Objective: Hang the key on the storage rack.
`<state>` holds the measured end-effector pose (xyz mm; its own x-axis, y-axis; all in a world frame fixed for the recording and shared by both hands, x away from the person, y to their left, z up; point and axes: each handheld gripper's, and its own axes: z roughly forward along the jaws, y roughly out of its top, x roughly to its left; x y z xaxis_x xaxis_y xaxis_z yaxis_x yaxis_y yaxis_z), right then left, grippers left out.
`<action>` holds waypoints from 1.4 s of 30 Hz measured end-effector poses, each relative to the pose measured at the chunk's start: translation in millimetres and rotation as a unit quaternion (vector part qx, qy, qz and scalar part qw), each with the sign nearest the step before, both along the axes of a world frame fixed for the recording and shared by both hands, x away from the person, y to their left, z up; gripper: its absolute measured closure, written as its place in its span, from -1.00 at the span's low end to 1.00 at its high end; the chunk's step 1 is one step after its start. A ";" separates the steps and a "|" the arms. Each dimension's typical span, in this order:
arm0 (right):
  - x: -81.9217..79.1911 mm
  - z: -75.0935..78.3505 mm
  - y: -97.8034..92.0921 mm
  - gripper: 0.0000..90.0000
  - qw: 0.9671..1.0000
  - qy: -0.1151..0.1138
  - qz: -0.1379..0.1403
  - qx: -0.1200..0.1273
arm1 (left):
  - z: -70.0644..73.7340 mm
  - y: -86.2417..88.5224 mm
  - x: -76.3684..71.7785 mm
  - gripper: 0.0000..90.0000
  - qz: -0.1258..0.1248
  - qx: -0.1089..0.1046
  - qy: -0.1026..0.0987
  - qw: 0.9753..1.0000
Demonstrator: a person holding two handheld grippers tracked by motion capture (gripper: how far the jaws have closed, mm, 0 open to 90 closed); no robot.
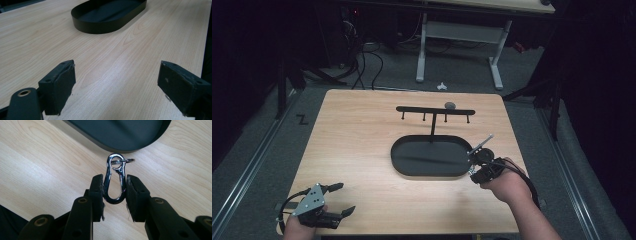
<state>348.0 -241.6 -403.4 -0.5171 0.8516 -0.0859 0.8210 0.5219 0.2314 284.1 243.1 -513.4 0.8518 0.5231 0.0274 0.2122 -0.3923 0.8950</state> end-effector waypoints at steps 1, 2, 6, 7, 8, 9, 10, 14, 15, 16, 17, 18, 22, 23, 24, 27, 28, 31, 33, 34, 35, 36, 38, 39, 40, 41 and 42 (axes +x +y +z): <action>0.0 0.0 0.0 0.52 1.000 0.000 0.000 0.000 | 0.0 0.0 0.0 -0.66 0.000 0.000 0.000 1.000; 0.9 3.5 -1.0 0.52 1.000 -0.003 0.000 -0.001 | -0.2 -0.2 0.0 -0.66 -0.001 0.002 0.000 1.000; 2.6 12.0 -2.4 0.52 1.000 -0.008 -0.009 -0.001 | -0.2 -0.1 -0.3 -0.66 0.001 -0.001 0.000 1.000; 3.1 14.2 -2.9 0.52 1.000 -0.010 -0.010 -0.001 | -0.3 0.0 -0.4 -0.66 0.001 -0.001 0.000 1.000; 3.8 16.6 -3.7 0.52 1.000 -0.013 -0.010 -0.001 | -0.3 0.2 -0.6 -0.66 0.001 -0.001 0.000 1.000; 3.8 16.6 -3.7 0.52 1.000 -0.013 -0.010 -0.001 | -0.3 0.2 -0.6 -0.66 0.001 -0.001 0.000 1.000; 5.3 23.1 -4.9 0.52 1.000 -0.018 -0.015 -0.001 | -0.3 0.7 -0.8 -0.66 0.001 -0.001 0.001 1.000; 8.3 34.0 -6.3 0.52 0.999 -0.028 -0.019 -0.003 | -0.5 1.0 -1.4 -0.66 0.000 0.000 0.001 1.000; 8.9 36.7 -6.4 0.52 0.999 -0.031 -0.020 -0.004 | -0.6 1.0 -1.6 -0.66 0.000 0.001 0.001 1.000; 8.9 36.7 -6.4 0.52 0.999 -0.031 -0.020 -0.004 | -0.6 1.0 -1.6 -0.66 0.000 0.001 0.001 1.000; 10.5 41.8 -6.7 0.52 0.999 -0.036 -0.018 -0.004 | -0.4 1.2 -1.8 -0.66 0.001 0.000 0.001 1.000; 10.9 44.3 -6.3 0.52 0.999 -0.037 -0.021 -0.004 | -0.3 1.3 -1.7 -0.66 0.001 0.000 0.000 1.000; 13.0 52.1 -6.1 0.52 0.999 -0.042 -0.023 -0.006 | -0.2 1.8 -1.8 -0.66 0.000 0.000 0.000 1.000; 13.6 53.3 -6.2 0.52 0.999 -0.045 -0.022 -0.005 | -0.2 1.9 -1.6 -0.66 0.001 0.000 0.000 1.000; 13.9 54.8 -5.8 0.52 0.999 -0.045 -0.023 -0.007 | -0.2 1.9 -1.5 -0.66 0.001 -0.001 0.001 1.000; 14.9 57.1 -5.1 0.52 0.999 -0.048 -0.023 -0.010 | -0.3 1.7 -1.7 -0.66 -0.001 0.001 0.002 1.000; 15.1 58.0 -4.9 0.52 0.999 -0.049 -0.022 -0.009 | -0.5 1.4 -1.9 -0.66 -0.002 0.000 0.002 1.000; 15.8 61.7 -4.0 0.52 0.998 -0.053 -0.025 -0.009 | -0.5 1.1 -1.9 -0.66 -0.002 -0.001 0.002 1.000; 17.1 65.0 -4.0 0.52 0.998 -0.056 -0.023 -0.009 | -0.6 1.1 -2.0 -0.66 -0.003 0.001 0.003 1.000; 17.7 67.0 -3.7 0.52 0.998 -0.058 -0.024 -0.009 | -0.6 1.0 -2.0 -0.66 -0.003 0.001 0.002 1.000; 18.5 69.1 -3.5 0.52 0.998 -0.059 -0.025 -0.009 | -0.6 1.0 -2.0 -0.66 -0.003 0.000 0.002 1.000; 19.5 71.0 -3.3 0.52 0.998 -0.062 -0.024 -0.009 | -0.5 1.1 -1.9 -0.66 -0.002 -0.001 0.002 1.000; 21.7 75.2 -2.3 0.52 0.997 -0.067 -0.024 -0.008 | -0.5 1.3 -1.9 -0.66 -0.003 0.001 0.003 1.000; 23.1 77.7 -1.7 0.52 0.997 -0.068 -0.025 -0.008 | -0.6 1.3 -1.8 -0.66 -0.003 0.001 0.004 1.000; 24.7 80.1 -1.1 0.52 0.997 -0.070 -0.025 -0.009 | -0.7 1.2 -1.8 -0.66 -0.004 0.001 0.004 1.000; 26.6 82.4 -0.4 0.52 0.997 -0.072 -0.025 -0.008 | -0.8 0.9 -1.8 -0.66 -0.003 0.001 0.003 1.000; 28.4 84.8 0.6 0.52 0.997 -0.074 -0.027 -0.009 | -0.8 0.8 -1.9 -0.66 -0.003 0.001 0.003 1.000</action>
<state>376.4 -241.0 -318.6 -0.4518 0.8751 -0.1731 0.8052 0.4836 0.3433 282.2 243.9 -514.2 0.8553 0.5176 0.0237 0.2145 -0.3955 0.8930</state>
